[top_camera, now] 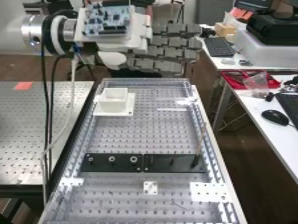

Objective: Grab the chopstick and place it in the clear container

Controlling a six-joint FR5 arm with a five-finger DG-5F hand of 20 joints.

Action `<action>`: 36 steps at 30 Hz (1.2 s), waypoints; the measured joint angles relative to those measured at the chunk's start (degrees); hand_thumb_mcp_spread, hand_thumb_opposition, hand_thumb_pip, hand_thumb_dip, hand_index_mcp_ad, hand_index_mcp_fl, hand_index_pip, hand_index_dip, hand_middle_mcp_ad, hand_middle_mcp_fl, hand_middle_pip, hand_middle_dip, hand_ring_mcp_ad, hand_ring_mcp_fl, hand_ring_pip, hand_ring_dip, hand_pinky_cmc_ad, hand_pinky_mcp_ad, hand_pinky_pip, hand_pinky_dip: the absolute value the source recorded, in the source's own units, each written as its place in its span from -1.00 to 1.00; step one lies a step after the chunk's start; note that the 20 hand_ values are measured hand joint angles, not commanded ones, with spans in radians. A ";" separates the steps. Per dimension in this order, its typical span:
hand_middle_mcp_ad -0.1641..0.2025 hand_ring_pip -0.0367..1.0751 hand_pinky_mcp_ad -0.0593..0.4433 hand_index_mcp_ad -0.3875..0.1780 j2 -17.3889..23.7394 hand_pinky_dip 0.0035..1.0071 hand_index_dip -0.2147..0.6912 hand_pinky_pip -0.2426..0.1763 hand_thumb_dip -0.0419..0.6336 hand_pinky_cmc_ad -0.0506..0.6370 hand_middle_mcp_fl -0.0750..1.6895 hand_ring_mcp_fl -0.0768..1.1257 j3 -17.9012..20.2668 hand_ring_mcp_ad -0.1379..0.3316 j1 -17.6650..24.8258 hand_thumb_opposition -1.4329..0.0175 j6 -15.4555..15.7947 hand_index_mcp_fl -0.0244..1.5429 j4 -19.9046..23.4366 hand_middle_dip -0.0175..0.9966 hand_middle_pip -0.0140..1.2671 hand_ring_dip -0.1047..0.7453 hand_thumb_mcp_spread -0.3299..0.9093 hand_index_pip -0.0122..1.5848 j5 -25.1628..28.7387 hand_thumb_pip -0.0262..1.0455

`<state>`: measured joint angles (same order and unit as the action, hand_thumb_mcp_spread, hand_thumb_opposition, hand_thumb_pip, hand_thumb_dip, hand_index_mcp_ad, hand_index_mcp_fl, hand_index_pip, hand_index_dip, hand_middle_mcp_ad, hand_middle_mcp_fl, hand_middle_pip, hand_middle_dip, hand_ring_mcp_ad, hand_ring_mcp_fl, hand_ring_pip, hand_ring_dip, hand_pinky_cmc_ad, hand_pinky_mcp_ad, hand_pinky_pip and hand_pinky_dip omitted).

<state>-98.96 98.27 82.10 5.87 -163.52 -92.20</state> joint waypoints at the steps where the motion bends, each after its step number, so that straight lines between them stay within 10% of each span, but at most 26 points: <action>1: 0.22 -0.91 -0.56 0.32 -0.34 -0.97 -0.48 0.11 -0.83 -0.82 -0.92 -0.85 0.29 -0.39 -0.11 0.98 -1.20 -0.97 0.77 -0.88 -0.97 -0.71 -0.47 -0.98 0.08 -0.92; 7: 0.20 -0.91 -0.56 0.45 -4.51 -0.88 -0.50 0.11 -0.83 -0.91 -0.93 -0.85 3.11 -0.39 -0.79 0.78 -13.88 -0.98 10.11 -0.89 -0.96 -0.71 -0.35 -0.98 2.34 -0.62; 15: 0.20 -0.84 -0.23 0.56 -10.01 -0.46 -0.29 -0.13 -0.83 -0.49 -0.92 -0.85 6.63 0.20 -0.37 0.22 -28.65 -0.97 23.52 -0.84 -0.85 -0.71 -0.14 -0.95 9.23 -0.30; 36: 0.37 -0.82 -0.18 0.50 -18.55 -0.27 -0.08 -0.34 -0.20 -0.40 -0.69 -0.84 6.20 0.29 3.28 0.03 -35.04 -0.83 29.78 -0.09 -0.78 -0.54 0.07 -0.66 28.17 0.43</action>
<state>-117.51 104.47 85.38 -29.18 -133.74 -64.03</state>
